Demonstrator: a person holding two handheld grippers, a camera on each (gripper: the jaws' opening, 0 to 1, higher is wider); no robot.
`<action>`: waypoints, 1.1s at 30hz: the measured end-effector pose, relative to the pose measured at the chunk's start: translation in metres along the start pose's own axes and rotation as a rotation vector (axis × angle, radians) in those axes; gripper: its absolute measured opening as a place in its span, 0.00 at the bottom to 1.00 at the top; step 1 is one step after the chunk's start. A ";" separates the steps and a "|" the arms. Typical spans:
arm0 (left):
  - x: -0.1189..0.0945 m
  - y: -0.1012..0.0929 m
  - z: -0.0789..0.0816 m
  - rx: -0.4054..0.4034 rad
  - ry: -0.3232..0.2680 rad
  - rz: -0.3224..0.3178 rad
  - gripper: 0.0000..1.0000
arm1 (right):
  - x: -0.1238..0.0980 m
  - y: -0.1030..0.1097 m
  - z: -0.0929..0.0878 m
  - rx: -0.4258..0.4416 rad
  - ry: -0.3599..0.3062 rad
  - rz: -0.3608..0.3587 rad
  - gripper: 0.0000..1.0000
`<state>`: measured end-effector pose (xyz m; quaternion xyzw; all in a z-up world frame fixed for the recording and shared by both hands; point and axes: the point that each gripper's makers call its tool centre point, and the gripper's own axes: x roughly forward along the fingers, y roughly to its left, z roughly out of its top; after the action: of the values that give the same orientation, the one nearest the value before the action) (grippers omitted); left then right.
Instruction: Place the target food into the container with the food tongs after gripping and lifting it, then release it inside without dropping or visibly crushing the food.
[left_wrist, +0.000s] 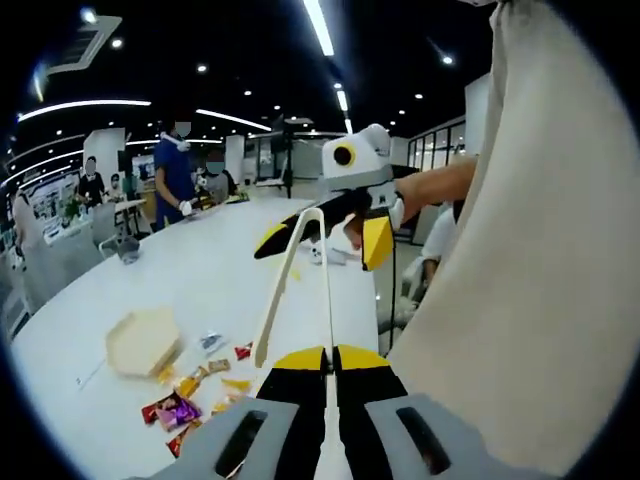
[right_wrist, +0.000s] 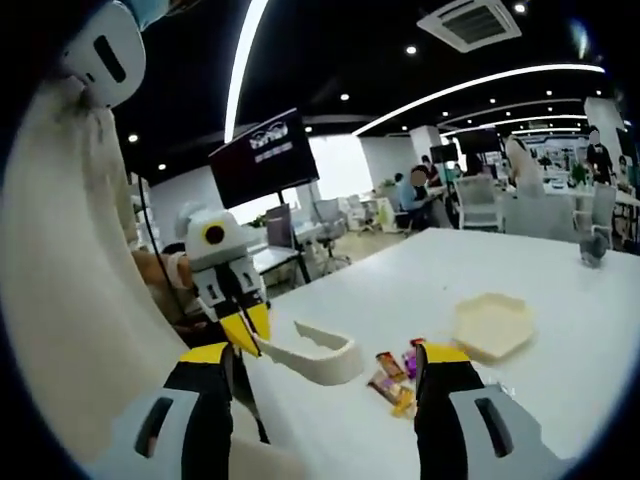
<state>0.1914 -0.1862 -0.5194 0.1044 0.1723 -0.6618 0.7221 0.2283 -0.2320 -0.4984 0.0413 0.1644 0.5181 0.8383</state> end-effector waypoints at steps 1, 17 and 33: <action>0.000 0.000 0.000 0.001 0.000 -0.001 0.00 | 0.000 0.001 0.000 0.000 0.004 0.008 0.71; 0.000 -0.012 0.016 0.012 -0.018 -0.063 0.00 | 0.011 0.018 0.002 -0.014 0.044 0.116 0.54; 0.005 -0.018 0.026 0.012 -0.036 -0.111 0.00 | 0.018 0.032 -0.001 -0.036 0.082 0.190 0.43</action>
<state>0.1768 -0.2021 -0.4960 0.0874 0.1609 -0.7037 0.6865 0.2076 -0.2016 -0.4958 0.0207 0.1845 0.5994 0.7786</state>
